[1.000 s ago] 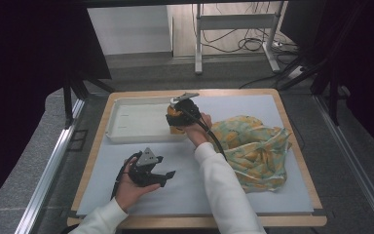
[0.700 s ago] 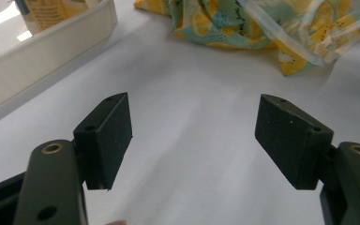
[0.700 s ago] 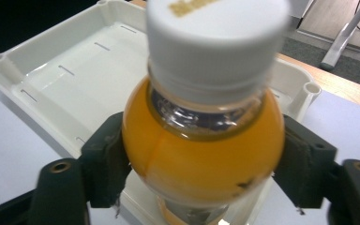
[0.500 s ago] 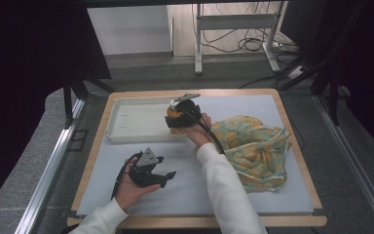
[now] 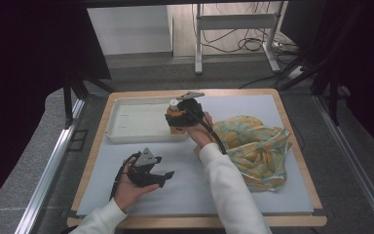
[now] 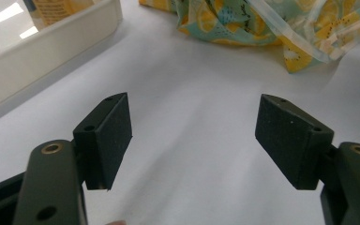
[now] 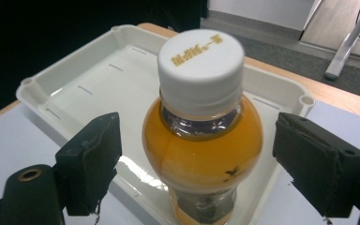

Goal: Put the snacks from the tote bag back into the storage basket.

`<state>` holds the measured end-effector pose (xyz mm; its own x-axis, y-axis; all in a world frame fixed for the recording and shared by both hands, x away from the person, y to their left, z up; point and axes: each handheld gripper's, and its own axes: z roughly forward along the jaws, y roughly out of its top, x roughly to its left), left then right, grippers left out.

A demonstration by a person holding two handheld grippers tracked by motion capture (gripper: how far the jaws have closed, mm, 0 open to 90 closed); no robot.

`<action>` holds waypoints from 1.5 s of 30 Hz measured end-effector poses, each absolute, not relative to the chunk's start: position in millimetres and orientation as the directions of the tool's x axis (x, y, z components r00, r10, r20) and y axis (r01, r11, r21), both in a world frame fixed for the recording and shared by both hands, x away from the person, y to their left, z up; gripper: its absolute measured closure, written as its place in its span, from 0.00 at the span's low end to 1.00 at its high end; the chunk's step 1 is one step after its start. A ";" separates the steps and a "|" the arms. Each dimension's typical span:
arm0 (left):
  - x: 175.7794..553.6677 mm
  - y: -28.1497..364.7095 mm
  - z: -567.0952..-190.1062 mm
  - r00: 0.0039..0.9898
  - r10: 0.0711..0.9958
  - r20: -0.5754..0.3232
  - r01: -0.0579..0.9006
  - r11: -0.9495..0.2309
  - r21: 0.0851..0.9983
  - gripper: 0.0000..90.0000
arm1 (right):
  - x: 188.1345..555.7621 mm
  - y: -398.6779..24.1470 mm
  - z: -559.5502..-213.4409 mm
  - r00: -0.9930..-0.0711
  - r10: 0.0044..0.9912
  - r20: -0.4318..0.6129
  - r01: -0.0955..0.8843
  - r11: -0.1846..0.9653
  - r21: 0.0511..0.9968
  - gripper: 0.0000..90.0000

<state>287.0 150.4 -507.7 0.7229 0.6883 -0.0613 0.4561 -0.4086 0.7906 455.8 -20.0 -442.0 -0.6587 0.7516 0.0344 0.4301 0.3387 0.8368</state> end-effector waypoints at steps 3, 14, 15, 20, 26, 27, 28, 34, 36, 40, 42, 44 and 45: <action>286.7 148.2 -508.4 0.725 0.687 -0.061 0.455 -0.410 0.790 0.30 | 452.0 -24.0 -440.0 -0.659 0.751 0.037 0.430 0.336 0.838 0.18; 287.5 145.0 -507.1 0.739 0.673 -0.043 0.436 -0.428 0.791 0.30 | 429.2 -47.7 -422.3 -0.670 0.742 0.023 0.396 0.331 0.857 0.17; 287.0 144.9 -506.9 0.739 0.672 -0.042 0.436 -0.429 0.791 0.30 | 427.2 -49.8 -420.7 -0.671 0.741 0.026 0.399 0.331 0.855 0.17; 285.9 147.0 -507.1 0.734 0.678 -0.039 0.436 -0.426 0.793 0.30 | 414.7 -61.9 -414.2 -0.677 0.735 0.018 0.388 0.337 0.858 0.16; 284.6 149.8 -505.5 0.724 0.688 -0.040 0.439 -0.415 0.797 0.30 | 394.1 -86.0 -409.2 -0.696 0.718 0.021 0.376 0.340 0.862 0.17; 284.8 150.1 -505.6 0.724 0.689 -0.040 0.440 -0.416 0.796 0.30 | 390.1 -91.4 -408.5 -0.697 0.717 0.022 0.373 0.336 0.865 0.17; 285.0 150.4 -505.7 0.722 0.690 -0.040 0.443 -0.418 0.794 0.30 | 386.1 -97.2 -407.8 -0.698 0.715 0.027 0.372 0.331 0.867 0.17; 287.5 150.8 -508.7 0.717 0.696 -0.037 0.452 -0.424 0.785 0.30 | 358.2 -130.8 -408.2 -0.701 0.713 0.026 0.351 0.314 0.882 0.18; 287.8 150.5 -509.5 0.716 0.697 -0.034 0.452 -0.426 0.784 0.30 | 348.9 -142.3 -411.8 -0.693 0.721 0.019 0.348 0.311 0.884 0.19; 288.1 149.2 -510.8 0.716 0.698 -0.031 0.454 -0.431 0.780 0.30 | 332.1 -165.5 -420.0 -0.670 0.742 0.019 0.356 0.299 0.885 0.19; 287.9 149.4 -510.7 0.716 0.697 -0.027 0.452 -0.435 0.779 0.30 | 322.7 -176.4 -424.1 -0.660 0.751 0.017 0.358 0.295 0.886 0.20; 287.9 149.7 -510.6 0.715 0.698 -0.025 0.451 -0.434 0.780 0.30 | 315.0 -187.0 -428.2 -0.651 0.759 0.000 0.354 0.304 0.884 0.20; 287.8 149.4 -510.8 0.712 0.701 -0.030 0.454 -0.428 0.782 0.30 | 311.7 -192.0 -429.8 -0.644 0.765 -0.005 0.358 0.307 0.882 0.20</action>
